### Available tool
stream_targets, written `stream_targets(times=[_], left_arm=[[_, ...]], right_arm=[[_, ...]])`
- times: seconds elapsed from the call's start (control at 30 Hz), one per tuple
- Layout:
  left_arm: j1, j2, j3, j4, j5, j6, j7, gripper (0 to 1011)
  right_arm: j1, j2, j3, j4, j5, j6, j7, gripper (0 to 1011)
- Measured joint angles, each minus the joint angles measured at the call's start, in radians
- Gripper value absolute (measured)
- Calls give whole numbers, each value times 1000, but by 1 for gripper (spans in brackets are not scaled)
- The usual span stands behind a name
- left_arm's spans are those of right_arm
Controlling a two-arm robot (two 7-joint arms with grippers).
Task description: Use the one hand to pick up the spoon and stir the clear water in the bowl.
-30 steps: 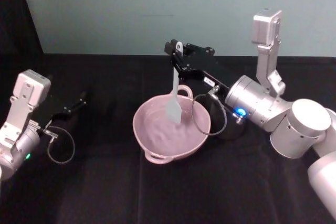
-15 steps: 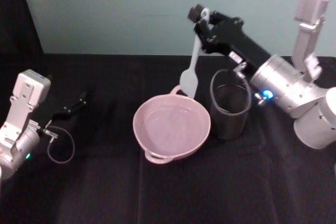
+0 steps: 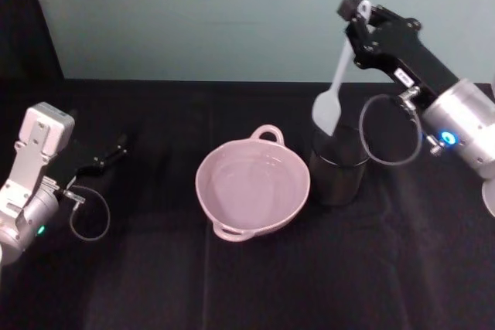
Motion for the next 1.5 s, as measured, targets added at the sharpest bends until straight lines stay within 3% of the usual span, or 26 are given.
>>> stream_targets(times=[0.2,0.43,0.77,0.87,1.13,1.5], left_arm=[[0,0,0,0,0,0,0,1011],[0,0,0,0,0,0,0,1011],[0,0,0,0,0,0,0,1011],[0,0,0,0,0,0,0,1011],[0,0,0,0,0,0,0,1011],[0,0,0,0,0,0,0,1011]], right_arm=[[-24,17,25,15,0,9,-10,114],[-29,8,38,91,18,16,-6,114],[7,-40,54,256,128,18,60,114],[18,-57,59,304,180,21,90,114],[37,-73,63,371,261,44,114,114],[46,-81,68,419,343,79,95,114]])
